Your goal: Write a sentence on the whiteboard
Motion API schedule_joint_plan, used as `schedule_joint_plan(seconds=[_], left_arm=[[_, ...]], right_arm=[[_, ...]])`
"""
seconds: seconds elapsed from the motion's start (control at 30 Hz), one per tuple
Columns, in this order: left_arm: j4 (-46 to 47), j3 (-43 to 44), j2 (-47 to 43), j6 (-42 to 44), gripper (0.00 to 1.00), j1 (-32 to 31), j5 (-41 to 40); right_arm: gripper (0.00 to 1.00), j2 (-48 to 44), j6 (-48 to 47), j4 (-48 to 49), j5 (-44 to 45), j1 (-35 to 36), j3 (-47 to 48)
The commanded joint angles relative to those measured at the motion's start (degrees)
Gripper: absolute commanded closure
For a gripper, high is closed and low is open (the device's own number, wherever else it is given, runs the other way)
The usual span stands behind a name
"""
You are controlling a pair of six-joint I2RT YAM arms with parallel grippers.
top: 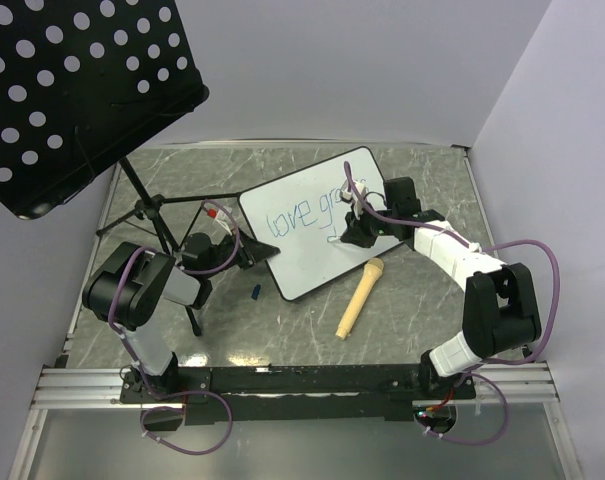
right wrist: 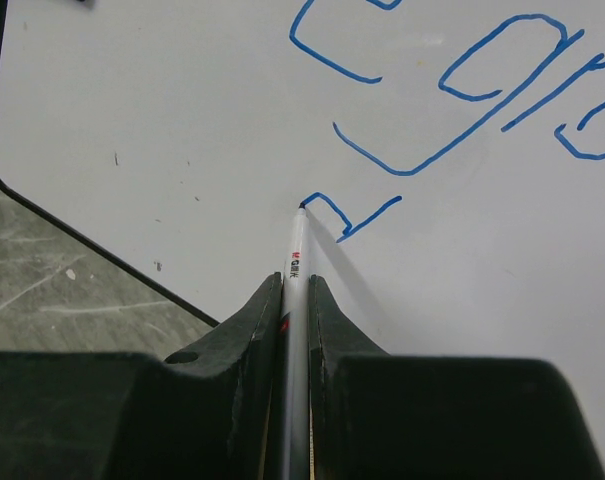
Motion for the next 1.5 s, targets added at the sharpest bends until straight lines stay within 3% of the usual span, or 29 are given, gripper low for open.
schedule_joint_plan(seconds=[0.0,0.57,1.47], left_arm=[[13.2,0.7,-2.7,3.9,0.99,-0.5,2.2],[13.3,0.5,-3.0,3.9,0.99,-0.2,2.4],[12.2,0.9,-3.2,4.2,0.99,-0.2,2.7]], right_arm=[[1.0,-1.0,-2.1,-3.2,0.5,0.6,-0.5],[1.0,-3.2,-2.0,-2.9,1.7,-2.2,-2.7],[1.0,1.3,1.7,1.1,4.0,-3.3,2.7]])
